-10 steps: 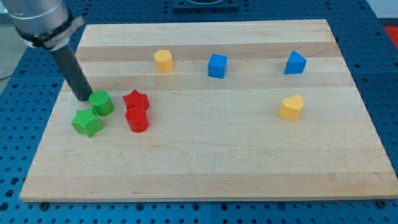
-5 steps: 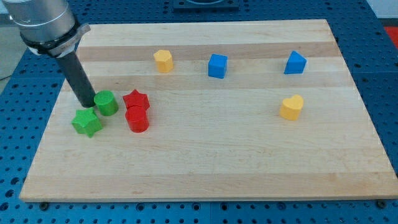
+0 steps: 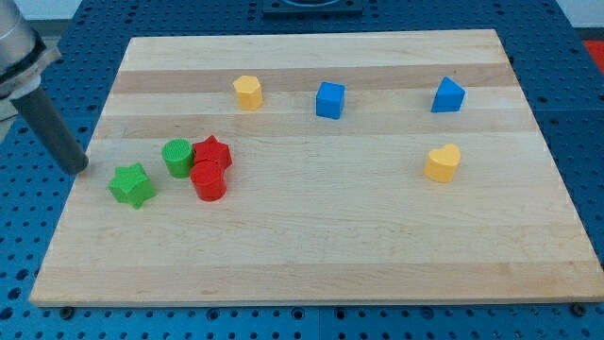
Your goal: Move the green blocks into the red blocks
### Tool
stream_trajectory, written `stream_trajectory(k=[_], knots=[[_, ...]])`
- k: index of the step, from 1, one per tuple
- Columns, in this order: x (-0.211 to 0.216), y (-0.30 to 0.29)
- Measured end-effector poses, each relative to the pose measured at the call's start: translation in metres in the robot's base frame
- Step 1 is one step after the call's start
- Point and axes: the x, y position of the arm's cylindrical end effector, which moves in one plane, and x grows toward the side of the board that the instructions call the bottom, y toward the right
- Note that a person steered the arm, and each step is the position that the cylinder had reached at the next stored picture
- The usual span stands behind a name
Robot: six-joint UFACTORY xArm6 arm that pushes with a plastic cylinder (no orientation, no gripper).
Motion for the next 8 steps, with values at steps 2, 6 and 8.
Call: stream_trajectory(k=[2,6,8], knots=[[0.012,0.073],[0.031,0.075],[0.03,0.091]])
